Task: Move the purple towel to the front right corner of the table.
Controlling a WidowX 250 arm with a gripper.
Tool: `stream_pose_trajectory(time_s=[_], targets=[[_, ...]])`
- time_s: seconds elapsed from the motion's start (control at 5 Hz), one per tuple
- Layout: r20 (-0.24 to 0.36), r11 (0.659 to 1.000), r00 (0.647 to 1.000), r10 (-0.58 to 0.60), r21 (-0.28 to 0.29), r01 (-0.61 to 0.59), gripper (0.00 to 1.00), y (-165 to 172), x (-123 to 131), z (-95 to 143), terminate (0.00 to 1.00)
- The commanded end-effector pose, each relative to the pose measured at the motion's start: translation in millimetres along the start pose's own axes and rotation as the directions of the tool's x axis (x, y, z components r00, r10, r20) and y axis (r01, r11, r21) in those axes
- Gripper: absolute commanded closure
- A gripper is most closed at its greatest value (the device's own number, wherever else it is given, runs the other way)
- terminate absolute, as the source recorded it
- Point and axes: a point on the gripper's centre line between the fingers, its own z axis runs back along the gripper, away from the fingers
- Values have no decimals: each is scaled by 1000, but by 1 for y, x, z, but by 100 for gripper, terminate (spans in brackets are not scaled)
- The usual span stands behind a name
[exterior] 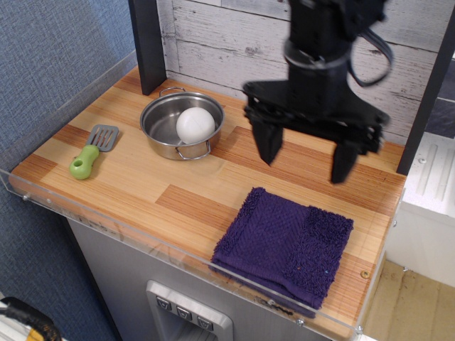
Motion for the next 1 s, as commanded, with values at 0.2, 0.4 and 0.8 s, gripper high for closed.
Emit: stream_pose_trajectory(time_s=[0.2, 0.4, 0.8], targets=[[-23, 998, 999, -25, -66, 24, 0, 24, 23, 24, 0], [-23, 998, 999, -25, -66, 24, 0, 24, 23, 24, 0], [-23, 998, 999, -25, -66, 24, 0, 24, 23, 24, 100]])
